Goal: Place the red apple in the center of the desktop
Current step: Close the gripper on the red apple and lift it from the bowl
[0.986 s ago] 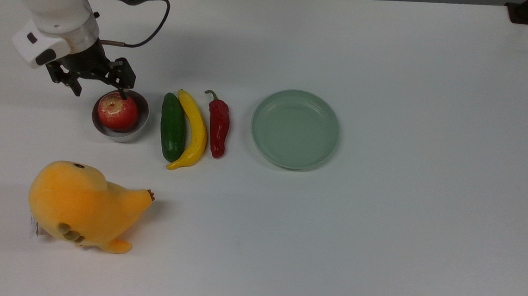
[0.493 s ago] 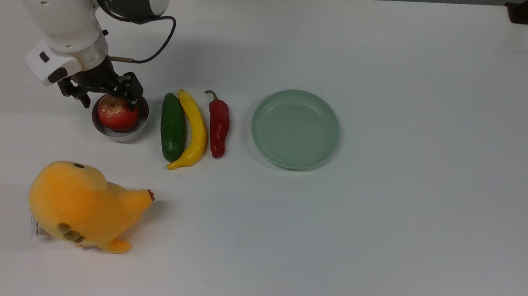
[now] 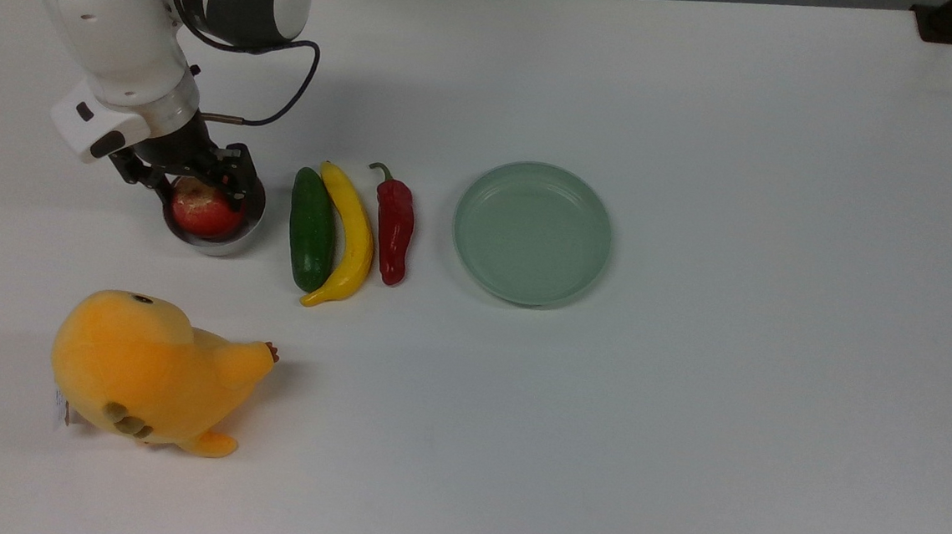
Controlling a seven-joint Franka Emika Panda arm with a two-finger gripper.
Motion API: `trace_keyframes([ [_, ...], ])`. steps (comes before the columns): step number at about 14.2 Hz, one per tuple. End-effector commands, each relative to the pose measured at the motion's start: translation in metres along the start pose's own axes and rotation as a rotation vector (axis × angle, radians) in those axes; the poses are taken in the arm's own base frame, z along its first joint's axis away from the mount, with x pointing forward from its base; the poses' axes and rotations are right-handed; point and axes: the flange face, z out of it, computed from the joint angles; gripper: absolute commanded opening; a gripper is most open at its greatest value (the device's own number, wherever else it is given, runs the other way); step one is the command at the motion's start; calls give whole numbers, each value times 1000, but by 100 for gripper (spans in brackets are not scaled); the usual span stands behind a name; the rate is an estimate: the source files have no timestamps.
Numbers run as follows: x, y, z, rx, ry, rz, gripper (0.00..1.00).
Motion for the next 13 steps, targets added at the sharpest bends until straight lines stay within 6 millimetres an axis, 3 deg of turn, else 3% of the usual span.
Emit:
trace_keyframes([
  [1, 2, -16, -4, 5, 18, 5, 53],
  [4, 1, -19, -14, 9, 15, 8, 46],
  [9, -11, -25, -86, 17, 3, 43, 46],
  [11, -7, -29, -93, 14, 19, 100, 46],
  [13, 9, -70, -108, 18, 55, 118, 46],
])
